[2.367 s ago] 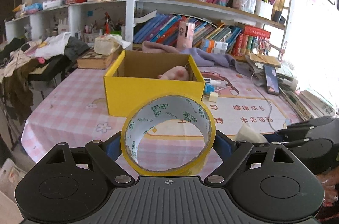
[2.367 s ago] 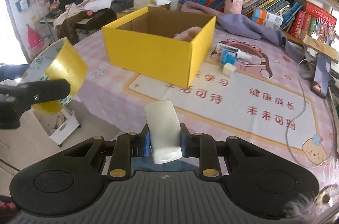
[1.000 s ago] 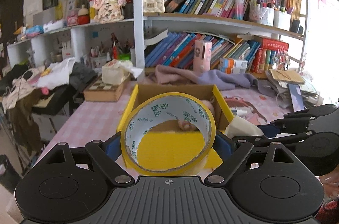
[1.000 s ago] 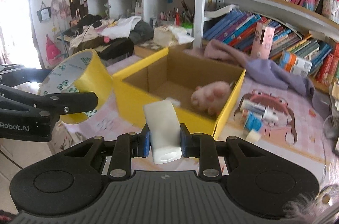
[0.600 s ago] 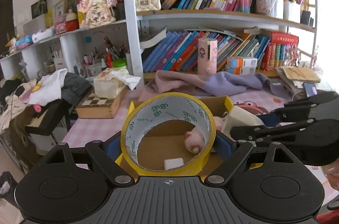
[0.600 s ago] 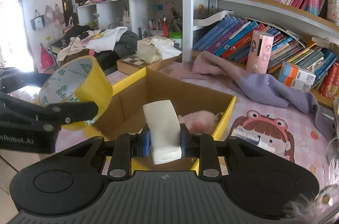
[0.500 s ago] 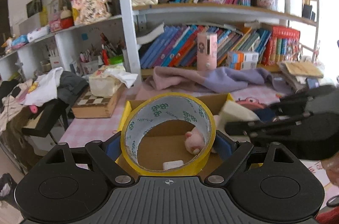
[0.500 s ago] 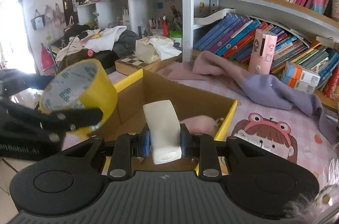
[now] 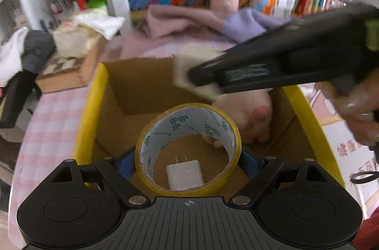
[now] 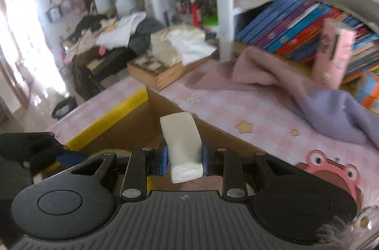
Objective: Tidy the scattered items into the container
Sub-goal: 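Open the left gripper to drop the tape roll into the box while the right gripper releases the white block, then withdraw both tools from the yellow box back over the table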
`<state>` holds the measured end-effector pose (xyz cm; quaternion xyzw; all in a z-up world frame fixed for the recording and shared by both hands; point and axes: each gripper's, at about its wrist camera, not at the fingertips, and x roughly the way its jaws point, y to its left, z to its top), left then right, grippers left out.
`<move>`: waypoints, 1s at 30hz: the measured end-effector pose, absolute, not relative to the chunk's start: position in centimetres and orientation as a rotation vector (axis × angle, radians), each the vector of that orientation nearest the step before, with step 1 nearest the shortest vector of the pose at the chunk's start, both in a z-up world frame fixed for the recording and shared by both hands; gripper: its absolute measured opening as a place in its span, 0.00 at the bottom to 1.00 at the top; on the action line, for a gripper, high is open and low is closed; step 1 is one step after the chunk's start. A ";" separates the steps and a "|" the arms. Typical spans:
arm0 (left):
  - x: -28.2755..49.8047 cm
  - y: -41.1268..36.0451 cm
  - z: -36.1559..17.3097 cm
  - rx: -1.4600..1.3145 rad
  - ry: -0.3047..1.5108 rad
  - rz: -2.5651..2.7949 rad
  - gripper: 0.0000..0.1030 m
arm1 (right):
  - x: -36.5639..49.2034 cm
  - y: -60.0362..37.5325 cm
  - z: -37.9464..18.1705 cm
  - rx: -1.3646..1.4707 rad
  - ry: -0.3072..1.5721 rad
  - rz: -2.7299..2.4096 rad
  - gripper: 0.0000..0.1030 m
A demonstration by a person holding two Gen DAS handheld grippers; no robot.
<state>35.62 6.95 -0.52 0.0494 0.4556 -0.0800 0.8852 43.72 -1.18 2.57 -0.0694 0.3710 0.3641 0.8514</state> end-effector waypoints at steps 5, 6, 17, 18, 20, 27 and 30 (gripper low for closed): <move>38.4 7.3 -2.4 0.082 1.049 -0.132 0.86 | 47.2 2.6 -0.4 -0.180 0.955 0.809 0.26; 38.7 7.6 -2.6 0.064 1.063 -0.121 0.86 | 47.6 3.1 -0.8 -0.196 0.970 0.816 0.26; 39.3 7.7 -2.6 0.075 1.088 -0.070 0.87 | 50.1 5.6 -3.5 -0.202 1.077 0.880 0.35; 39.2 7.6 -2.5 0.081 1.080 -0.067 0.87 | 50.1 5.6 -3.4 -0.184 1.080 0.892 0.40; 39.1 7.4 -2.3 0.089 1.069 -0.062 0.87 | 50.0 5.4 -3.0 -0.138 1.079 0.922 0.49; 37.1 7.0 -0.1 0.094 0.989 -0.050 0.88 | 49.0 4.3 0.6 -0.060 0.983 0.973 0.58; 36.0 6.6 1.1 0.100 0.953 -0.048 0.88 | 48.3 3.6 2.0 -0.041 0.944 0.971 0.58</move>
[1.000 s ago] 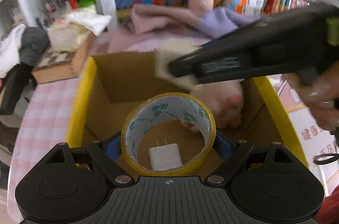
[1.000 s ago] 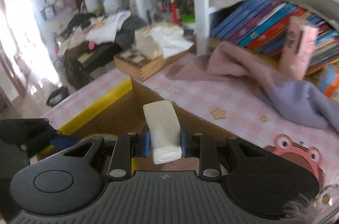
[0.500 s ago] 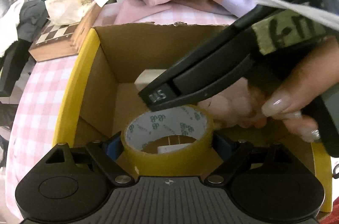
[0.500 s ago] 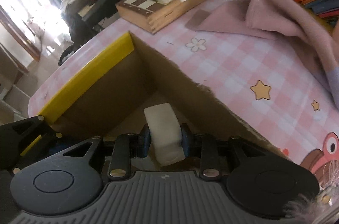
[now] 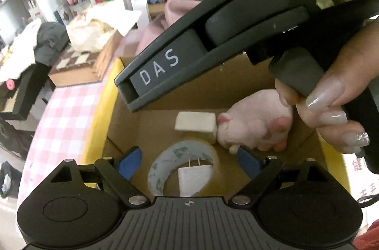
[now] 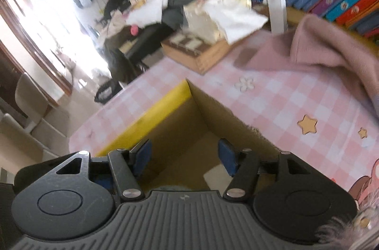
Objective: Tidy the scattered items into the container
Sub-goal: 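Withdraw both tools from the yellow box back over the table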
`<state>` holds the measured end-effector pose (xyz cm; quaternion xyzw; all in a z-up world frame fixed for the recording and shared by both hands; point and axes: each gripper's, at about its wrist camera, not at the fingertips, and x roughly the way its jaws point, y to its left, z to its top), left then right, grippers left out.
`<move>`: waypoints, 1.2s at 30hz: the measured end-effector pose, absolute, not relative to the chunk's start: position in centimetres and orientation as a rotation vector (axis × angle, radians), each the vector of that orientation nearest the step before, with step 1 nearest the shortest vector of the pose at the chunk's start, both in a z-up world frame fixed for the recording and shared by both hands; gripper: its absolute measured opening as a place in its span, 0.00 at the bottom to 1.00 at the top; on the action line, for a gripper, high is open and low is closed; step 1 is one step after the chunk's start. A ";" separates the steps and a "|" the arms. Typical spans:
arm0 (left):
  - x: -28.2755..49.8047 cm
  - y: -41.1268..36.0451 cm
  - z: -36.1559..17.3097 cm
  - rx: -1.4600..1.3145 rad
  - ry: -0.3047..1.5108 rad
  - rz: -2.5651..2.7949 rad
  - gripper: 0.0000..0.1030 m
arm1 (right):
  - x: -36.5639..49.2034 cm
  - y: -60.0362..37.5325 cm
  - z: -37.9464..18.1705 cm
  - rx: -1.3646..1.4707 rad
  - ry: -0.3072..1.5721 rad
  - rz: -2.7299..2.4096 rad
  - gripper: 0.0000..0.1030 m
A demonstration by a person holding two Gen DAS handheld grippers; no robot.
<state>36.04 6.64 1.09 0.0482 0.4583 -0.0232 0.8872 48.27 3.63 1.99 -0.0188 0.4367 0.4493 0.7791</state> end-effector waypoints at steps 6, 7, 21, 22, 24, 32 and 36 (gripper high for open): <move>33.9 6.1 3.2 0.108 0.863 -0.066 0.88 | 45.4 2.3 4.1 -0.027 0.871 0.956 0.58; 33.3 6.0 3.5 0.112 0.847 -0.069 0.88 | 44.7 2.0 4.5 -0.031 0.850 0.948 0.58; 24.3 6.4 7.8 0.078 0.642 -0.081 0.88 | 34.5 -6.1 9.3 0.003 0.623 0.727 0.58; 23.8 6.4 8.1 0.077 0.629 -0.078 0.88 | 33.9 -6.5 9.5 0.005 0.611 0.711 0.58; 22.5 6.5 8.5 0.071 0.603 -0.068 0.88 | 32.3 -7.5 9.8 0.004 0.584 0.675 0.58; 17.6 6.3 9.1 0.062 0.518 -0.033 0.90 | 25.2 -10.5 9.4 -0.030 0.453 0.506 0.58; 15.4 6.6 8.8 0.037 0.517 -0.013 0.90 | 21.9 -11.3 8.5 -0.053 0.422 0.460 0.59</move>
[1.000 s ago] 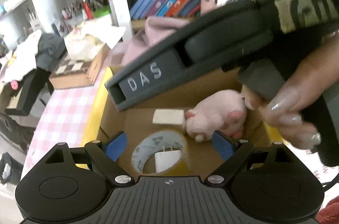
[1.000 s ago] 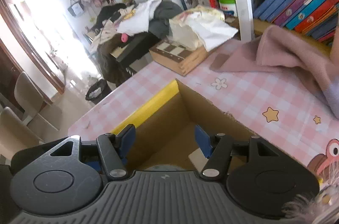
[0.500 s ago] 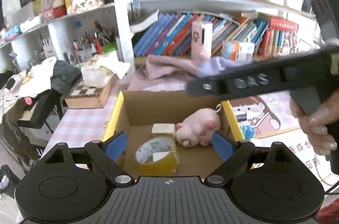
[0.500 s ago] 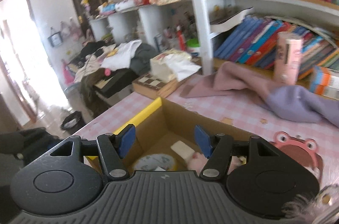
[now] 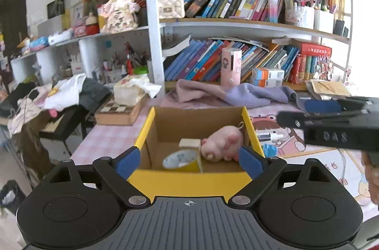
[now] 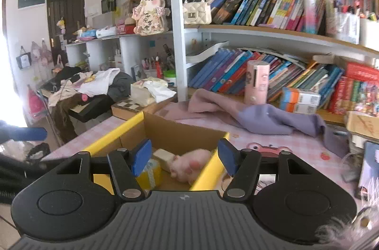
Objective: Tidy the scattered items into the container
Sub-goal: 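Withdraw both tools from the yellow box back over the table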
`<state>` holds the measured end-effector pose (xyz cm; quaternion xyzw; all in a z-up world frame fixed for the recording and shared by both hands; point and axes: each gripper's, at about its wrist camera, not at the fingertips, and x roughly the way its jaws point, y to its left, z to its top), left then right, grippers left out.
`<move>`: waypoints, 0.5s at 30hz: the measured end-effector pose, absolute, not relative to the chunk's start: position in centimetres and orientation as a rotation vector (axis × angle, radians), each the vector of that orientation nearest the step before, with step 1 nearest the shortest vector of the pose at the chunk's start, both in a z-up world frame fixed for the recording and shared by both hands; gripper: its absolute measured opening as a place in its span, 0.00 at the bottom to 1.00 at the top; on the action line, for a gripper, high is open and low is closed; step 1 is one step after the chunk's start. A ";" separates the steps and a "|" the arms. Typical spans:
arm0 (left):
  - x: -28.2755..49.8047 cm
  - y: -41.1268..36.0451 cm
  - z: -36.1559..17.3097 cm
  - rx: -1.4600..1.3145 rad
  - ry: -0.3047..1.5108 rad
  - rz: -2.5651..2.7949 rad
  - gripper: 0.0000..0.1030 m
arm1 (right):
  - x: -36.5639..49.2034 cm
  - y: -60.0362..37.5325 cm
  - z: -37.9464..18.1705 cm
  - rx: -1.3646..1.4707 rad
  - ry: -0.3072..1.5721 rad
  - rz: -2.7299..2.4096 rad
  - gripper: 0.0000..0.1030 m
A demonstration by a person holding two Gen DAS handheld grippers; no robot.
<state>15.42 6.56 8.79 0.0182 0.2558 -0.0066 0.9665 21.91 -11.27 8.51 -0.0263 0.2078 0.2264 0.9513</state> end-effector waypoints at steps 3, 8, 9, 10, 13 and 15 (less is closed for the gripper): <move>13.5 6.7 8.7 0.021 0.512 -0.001 0.90 | 19.6 -11.6 7.8 -0.075 0.423 0.451 0.59; 10.4 6.7 8.5 0.008 0.508 0.019 0.90 | 16.0 -12.7 7.0 -0.078 0.416 0.428 0.60; 9.8 6.6 8.5 0.013 0.505 0.022 0.90 | 15.4 -12.9 6.8 -0.080 0.412 0.423 0.60; 9.3 6.5 8.3 0.017 0.505 0.025 0.90 | 14.8 -13.1 6.6 -0.081 0.410 0.415 0.60; 7.7 6.2 7.6 0.031 0.513 0.031 0.90 | 12.9 -13.5 5.7 -0.075 0.422 0.398 0.63; 7.0 6.0 7.0 0.032 0.528 0.039 0.90 | 11.6 -13.5 5.0 -0.081 0.426 0.389 0.64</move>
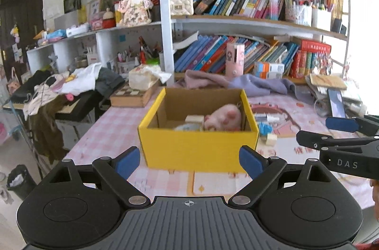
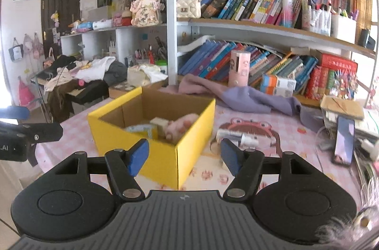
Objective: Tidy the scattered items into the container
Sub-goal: 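Withdraw both tools from the yellow box back over the table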
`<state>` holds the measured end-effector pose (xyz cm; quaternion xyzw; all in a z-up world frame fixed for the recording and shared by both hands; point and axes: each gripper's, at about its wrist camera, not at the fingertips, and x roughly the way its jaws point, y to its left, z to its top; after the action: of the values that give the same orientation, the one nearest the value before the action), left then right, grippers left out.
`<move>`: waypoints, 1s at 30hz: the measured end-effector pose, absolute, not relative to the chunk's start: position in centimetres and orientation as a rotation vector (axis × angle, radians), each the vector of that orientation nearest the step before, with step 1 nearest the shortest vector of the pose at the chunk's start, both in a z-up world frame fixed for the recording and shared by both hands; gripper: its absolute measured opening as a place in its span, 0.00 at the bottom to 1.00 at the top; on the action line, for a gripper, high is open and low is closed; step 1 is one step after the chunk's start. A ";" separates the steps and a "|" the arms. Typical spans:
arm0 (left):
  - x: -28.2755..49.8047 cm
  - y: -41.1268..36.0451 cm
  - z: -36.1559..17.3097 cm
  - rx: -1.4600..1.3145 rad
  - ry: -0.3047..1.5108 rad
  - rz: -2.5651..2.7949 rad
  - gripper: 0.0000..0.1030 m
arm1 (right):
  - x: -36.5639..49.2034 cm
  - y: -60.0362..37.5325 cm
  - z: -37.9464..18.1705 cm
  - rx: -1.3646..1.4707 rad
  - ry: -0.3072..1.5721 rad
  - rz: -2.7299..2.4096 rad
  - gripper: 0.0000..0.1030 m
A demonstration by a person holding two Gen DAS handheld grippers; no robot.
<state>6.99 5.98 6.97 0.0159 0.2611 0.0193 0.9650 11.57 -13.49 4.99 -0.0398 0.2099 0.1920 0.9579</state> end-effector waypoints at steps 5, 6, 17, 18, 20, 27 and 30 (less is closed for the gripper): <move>5.5 5.4 5.5 0.037 0.554 0.044 0.90 | 9.2 -13.2 3.6 -0.104 0.447 0.386 0.65; 5.2 5.2 5.2 0.039 0.561 0.044 0.90 | 8.8 -13.1 3.5 -0.117 0.450 0.386 0.65; 4.3 5.5 4.3 0.032 0.571 0.033 0.90 | 7.0 -13.1 3.1 -0.169 0.479 0.379 0.79; 4.3 5.6 4.3 0.031 0.572 0.032 0.90 | 7.0 -13.2 3.0 -0.183 0.479 0.379 0.79; 4.3 5.7 4.3 0.020 0.577 0.022 0.90 | 7.0 -13.3 3.1 -0.194 0.482 0.374 0.79; 4.1 5.1 3.8 0.025 0.586 0.013 0.90 | 6.8 -13.4 2.4 -0.198 0.509 0.356 0.80; 4.0 5.0 4.0 0.026 0.570 0.021 0.90 | 6.5 -13.5 2.2 -0.217 0.495 0.351 0.81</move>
<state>3.98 5.05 4.01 0.0127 0.2812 0.0102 0.9595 6.52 -13.48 2.23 -0.1066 0.2434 0.1726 0.9485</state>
